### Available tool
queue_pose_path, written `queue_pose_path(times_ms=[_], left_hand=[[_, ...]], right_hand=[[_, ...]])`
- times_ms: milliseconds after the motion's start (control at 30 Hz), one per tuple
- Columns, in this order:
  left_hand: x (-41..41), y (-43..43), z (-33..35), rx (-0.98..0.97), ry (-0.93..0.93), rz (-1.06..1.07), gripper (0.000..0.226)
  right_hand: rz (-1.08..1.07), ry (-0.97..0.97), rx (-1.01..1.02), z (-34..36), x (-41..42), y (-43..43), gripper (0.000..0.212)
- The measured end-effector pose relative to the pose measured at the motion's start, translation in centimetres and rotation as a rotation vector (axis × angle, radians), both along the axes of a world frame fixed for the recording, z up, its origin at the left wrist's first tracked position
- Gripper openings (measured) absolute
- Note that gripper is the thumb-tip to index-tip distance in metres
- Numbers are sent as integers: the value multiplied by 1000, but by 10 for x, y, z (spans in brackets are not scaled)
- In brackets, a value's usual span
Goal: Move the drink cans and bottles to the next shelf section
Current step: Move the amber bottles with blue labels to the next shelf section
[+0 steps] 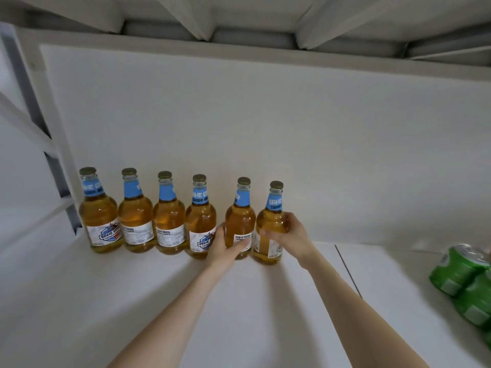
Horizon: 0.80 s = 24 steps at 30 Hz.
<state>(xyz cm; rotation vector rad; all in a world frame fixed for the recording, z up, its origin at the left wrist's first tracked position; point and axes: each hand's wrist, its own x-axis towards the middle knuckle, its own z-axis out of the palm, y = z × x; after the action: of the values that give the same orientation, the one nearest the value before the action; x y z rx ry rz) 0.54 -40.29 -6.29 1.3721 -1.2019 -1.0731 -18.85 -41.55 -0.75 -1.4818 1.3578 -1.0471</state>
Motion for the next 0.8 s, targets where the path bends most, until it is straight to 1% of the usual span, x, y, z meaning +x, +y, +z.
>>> queue_pose_path(times_ms=[100,200,267,367,467,533,700,800], left_hand=[[0,-5,0,8,34,7,80],[0,-7,1,21,4,29,94],[0,-4,2,29,-21,18,96],[-1,5,6,48,-32,-31,86],[0,17,10,84,-36,-58,82],[3,29,14,115,-12,-82,75],[14,62,22,153,75,-109,58],[19,82,30,184,109,-101,56]], right_hand=[[0,-103,31,-1,-2,-1,85],[-7,-158,31,-1,-6,2,84],[4,-172,31,0,-9,7,82],[14,-203,31,-2,-15,17,79],[-8,-233,40,-4,-18,28,65],[-36,-265,59,-3,-19,37,56],[-106,-368,148,2,-11,64,49],[-141,-366,209,6,-5,83,47]])
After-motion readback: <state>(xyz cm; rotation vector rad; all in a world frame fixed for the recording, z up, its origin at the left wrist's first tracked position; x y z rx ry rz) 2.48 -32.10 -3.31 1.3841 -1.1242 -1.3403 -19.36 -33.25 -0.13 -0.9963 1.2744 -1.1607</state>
